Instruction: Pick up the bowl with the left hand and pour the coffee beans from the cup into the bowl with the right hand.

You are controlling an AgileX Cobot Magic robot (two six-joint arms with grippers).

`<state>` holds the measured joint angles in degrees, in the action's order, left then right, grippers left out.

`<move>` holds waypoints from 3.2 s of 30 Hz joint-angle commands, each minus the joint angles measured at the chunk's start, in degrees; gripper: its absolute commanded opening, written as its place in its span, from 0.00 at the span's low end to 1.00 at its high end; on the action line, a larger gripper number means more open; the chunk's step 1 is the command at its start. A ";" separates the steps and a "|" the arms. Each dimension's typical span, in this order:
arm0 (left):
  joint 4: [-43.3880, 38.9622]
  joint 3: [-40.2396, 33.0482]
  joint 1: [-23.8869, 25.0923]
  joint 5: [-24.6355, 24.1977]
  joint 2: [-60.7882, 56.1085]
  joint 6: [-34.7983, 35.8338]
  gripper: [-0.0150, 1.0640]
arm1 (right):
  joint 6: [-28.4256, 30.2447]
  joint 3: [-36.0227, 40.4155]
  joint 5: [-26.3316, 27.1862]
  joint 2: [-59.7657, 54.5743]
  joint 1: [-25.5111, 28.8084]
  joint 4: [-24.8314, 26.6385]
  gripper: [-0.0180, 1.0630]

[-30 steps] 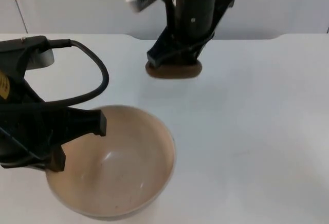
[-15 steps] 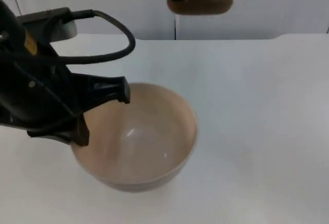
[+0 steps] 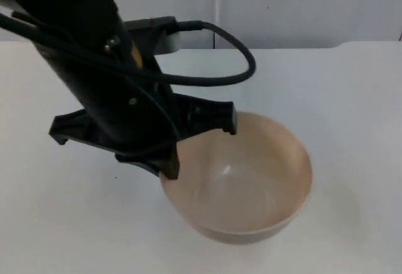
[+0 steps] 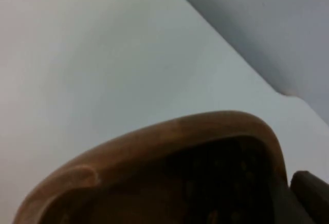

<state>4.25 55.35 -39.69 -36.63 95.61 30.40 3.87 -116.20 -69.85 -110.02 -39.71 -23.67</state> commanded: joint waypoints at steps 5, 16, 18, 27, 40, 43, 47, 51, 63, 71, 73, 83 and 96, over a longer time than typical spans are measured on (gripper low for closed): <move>-2.55 0.92 -0.99 0.64 1.02 -0.17 0.01 | -3.15 14.68 -0.11 10.49 0.07 -2.11 0.01; -1.47 0.92 -0.99 1.98 1.02 -0.04 0.01 | -9.78 32.65 5.10 17.16 -4.63 -7.33 0.01; -1.47 0.92 -0.99 1.98 1.02 -0.04 0.01 | -10.99 33.60 5.36 17.16 -5.73 -8.95 0.01; -1.47 0.92 -0.99 1.74 1.02 -0.04 0.01 | -18.56 34.77 4.36 17.16 -16.55 -25.39 0.01; -1.47 0.92 -0.99 1.74 1.02 -0.04 0.01 | -19.08 34.77 0.21 17.16 -22.25 -40.30 0.01; -1.47 0.92 -0.99 1.62 1.02 -0.04 0.01 | -18.39 34.77 -0.11 17.16 -22.64 -41.76 0.01; -1.47 0.92 -0.99 1.62 1.02 -0.04 0.01 | -16.82 34.77 -0.11 17.16 -23.19 -42.16 0.01; -1.47 0.92 -0.99 1.62 1.02 -0.04 0.01 | -15.94 34.77 -0.11 17.16 -24.29 -44.19 0.01; -1.47 0.92 -0.99 1.62 1.02 -0.04 0.01 | -12.78 34.77 -0.11 17.16 -26.16 -49.37 0.01; -1.47 0.92 -0.99 1.62 1.02 -0.04 0.01 | -10.29 34.77 -0.11 17.16 -26.16 -51.16 0.01; -1.47 0.92 -0.99 1.62 1.02 -0.04 0.01 | -9.77 34.77 -0.11 17.16 -26.16 -51.16 0.01; -1.47 0.92 -0.99 1.95 1.02 -0.04 0.01 | -8.74 34.77 -0.11 15.02 -27.52 -54.09 0.01; -1.47 0.92 -0.99 2.00 1.02 -0.04 0.01 | -8.73 34.77 -0.11 13.03 -29.61 -57.45 0.01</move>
<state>2.09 55.91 -40.36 -35.17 96.73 30.25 -4.95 -81.43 -70.03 -97.38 -68.56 -79.96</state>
